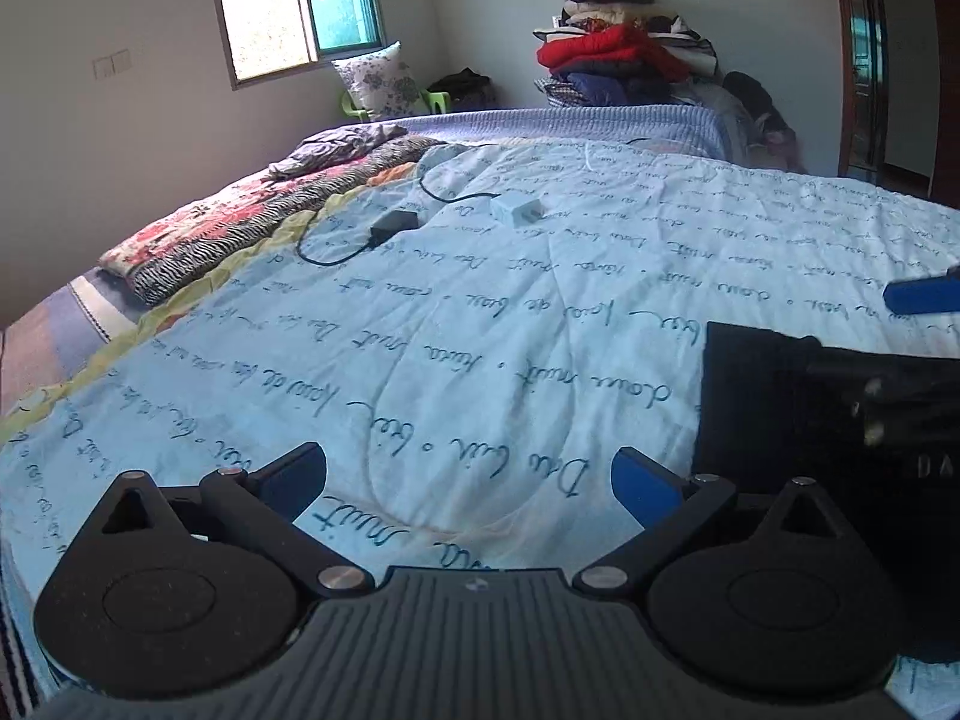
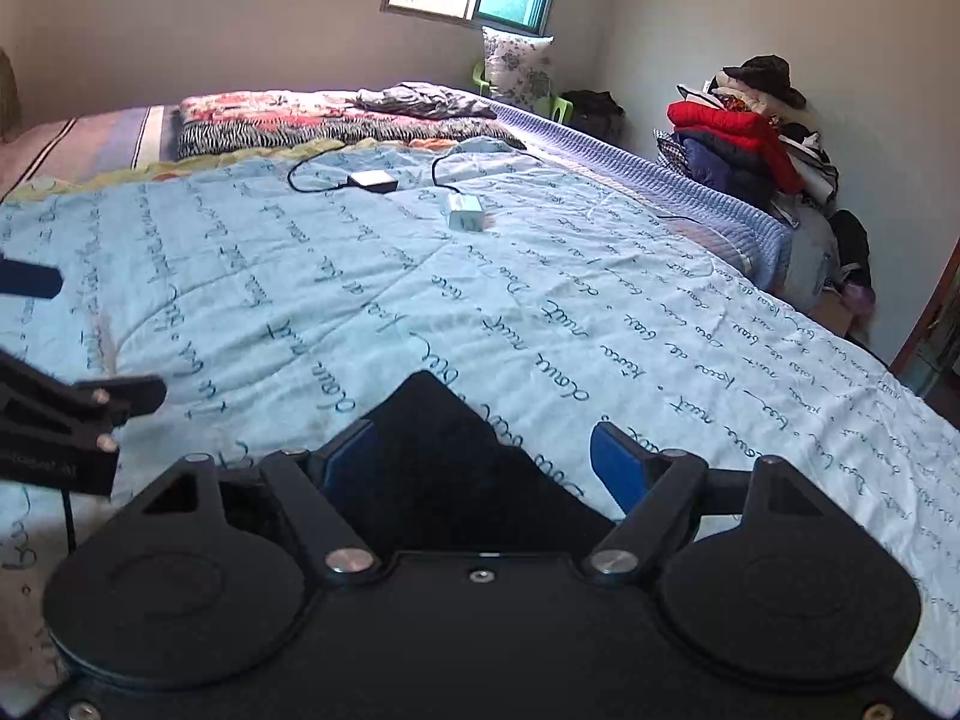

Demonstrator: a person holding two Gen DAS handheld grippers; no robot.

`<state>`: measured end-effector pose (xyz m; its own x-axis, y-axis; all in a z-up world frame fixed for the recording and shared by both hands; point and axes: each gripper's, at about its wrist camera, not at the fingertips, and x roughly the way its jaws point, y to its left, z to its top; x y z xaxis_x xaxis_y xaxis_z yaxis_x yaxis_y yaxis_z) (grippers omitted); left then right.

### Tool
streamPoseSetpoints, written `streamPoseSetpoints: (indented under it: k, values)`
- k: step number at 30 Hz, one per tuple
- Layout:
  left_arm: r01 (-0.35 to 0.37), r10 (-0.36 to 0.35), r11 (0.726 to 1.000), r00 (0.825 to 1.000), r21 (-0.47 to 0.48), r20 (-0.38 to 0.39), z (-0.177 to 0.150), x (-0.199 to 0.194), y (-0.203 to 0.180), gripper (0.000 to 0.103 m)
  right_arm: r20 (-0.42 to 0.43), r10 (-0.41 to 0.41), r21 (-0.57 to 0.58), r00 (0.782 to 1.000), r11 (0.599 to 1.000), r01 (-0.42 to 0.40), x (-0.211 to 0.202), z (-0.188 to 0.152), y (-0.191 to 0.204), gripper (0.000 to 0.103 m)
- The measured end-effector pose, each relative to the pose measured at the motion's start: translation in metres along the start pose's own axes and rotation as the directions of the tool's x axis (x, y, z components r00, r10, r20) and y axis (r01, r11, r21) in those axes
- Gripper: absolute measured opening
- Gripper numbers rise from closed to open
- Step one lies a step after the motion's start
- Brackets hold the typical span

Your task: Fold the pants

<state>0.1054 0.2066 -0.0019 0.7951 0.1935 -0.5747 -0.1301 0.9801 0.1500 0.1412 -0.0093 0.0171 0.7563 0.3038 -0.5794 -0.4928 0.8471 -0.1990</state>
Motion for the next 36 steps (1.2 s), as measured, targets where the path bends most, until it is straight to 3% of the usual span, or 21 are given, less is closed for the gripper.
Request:
streamPoseSetpoints:
  k: [3, 5, 7, 10, 12, 13, 16, 17, 20, 22, 23, 24, 25, 28, 36]
  values:
    - [0.153, -0.153, 0.986, 0.988, -0.060, 0.008, 0.012, 0.002, -0.008, 0.102, -0.107, -0.001, -0.104, 0.994, 0.994, -0.011, 0.022, -0.019, 0.015, 0.080]
    - [0.262, -0.261, 0.962, 0.965, -0.083, 0.026, 0.022, 0.006, -0.017, 0.103, -0.100, -0.009, -0.064, 0.995, 0.998, 0.003, 0.016, -0.024, 0.011, 0.081]
    - [0.326, -0.326, 0.942, 0.945, -0.078, 0.002, 0.033, 0.015, -0.030, 0.102, -0.080, -0.041, -0.045, 0.996, 0.998, 0.038, -0.007, -0.027, 0.003, 0.081]
    - [0.435, -0.437, 0.899, 0.899, -0.048, -0.021, 0.046, 0.031, -0.054, 0.102, -0.084, -0.104, -0.075, 0.991, 0.992, 0.098, -0.041, -0.045, -0.005, 0.083]
    - [0.500, -0.500, 0.866, 0.865, -0.010, -0.052, 0.051, 0.049, -0.075, 0.103, -0.127, -0.074, -0.029, 0.989, 0.997, 0.071, -0.056, -0.061, -0.012, 0.083]
    - [0.491, -0.490, 0.871, 0.868, 0.000, -0.083, 0.052, 0.061, -0.088, 0.103, -0.153, -0.043, 0.006, 0.987, 0.999, 0.044, -0.061, -0.070, -0.016, 0.083]
    - [0.341, -0.321, 0.934, 0.932, 0.109, -0.168, 0.045, 0.103, -0.125, 0.103, -0.197, -0.019, 0.085, 0.980, 0.996, 0.036, -0.076, -0.092, -0.021, 0.083]
    - [0.304, -0.279, 0.942, 0.945, 0.142, -0.170, 0.041, 0.112, -0.132, 0.102, -0.196, -0.026, 0.098, 0.980, 0.994, 0.046, -0.082, -0.095, -0.021, 0.083]
    - [0.301, -0.280, 0.940, 0.949, 0.158, -0.142, 0.039, 0.113, -0.135, 0.102, -0.135, -0.090, 0.118, 0.987, 0.987, 0.106, -0.114, -0.090, -0.018, 0.083]
    - [0.282, -0.262, 0.939, 0.957, 0.194, -0.122, 0.040, 0.106, -0.134, 0.102, -0.009, -0.179, 0.087, 0.984, 0.980, 0.179, -0.148, -0.079, -0.009, 0.083]
    - [0.271, -0.251, 0.940, 0.961, 0.207, -0.116, 0.039, 0.105, -0.136, 0.102, 0.056, -0.209, 0.088, 0.976, 0.975, 0.204, -0.161, -0.073, -0.006, 0.089]
    - [0.259, -0.240, 0.941, 0.964, 0.217, -0.110, 0.040, 0.103, -0.136, 0.102, 0.115, -0.233, 0.110, 0.966, 0.969, 0.221, -0.171, -0.069, -0.006, 0.102]
    - [0.247, -0.229, 0.942, 0.968, 0.226, -0.104, 0.041, 0.101, -0.137, 0.102, 0.145, -0.242, 0.131, 0.960, 0.966, 0.223, -0.173, -0.067, -0.007, 0.103]
    - [0.222, -0.206, 0.949, 0.974, 0.223, -0.094, 0.043, 0.092, -0.138, 0.103, 0.084, -0.231, 0.116, 0.969, 0.969, 0.220, -0.145, -0.067, -0.007, 0.102]
    - [0.233, -0.211, 0.946, 0.970, 0.226, -0.119, 0.042, 0.104, -0.140, 0.103, 0.064, -0.213, 0.042, 0.975, 0.977, 0.211, -0.112, -0.070, 0.009, 0.102]
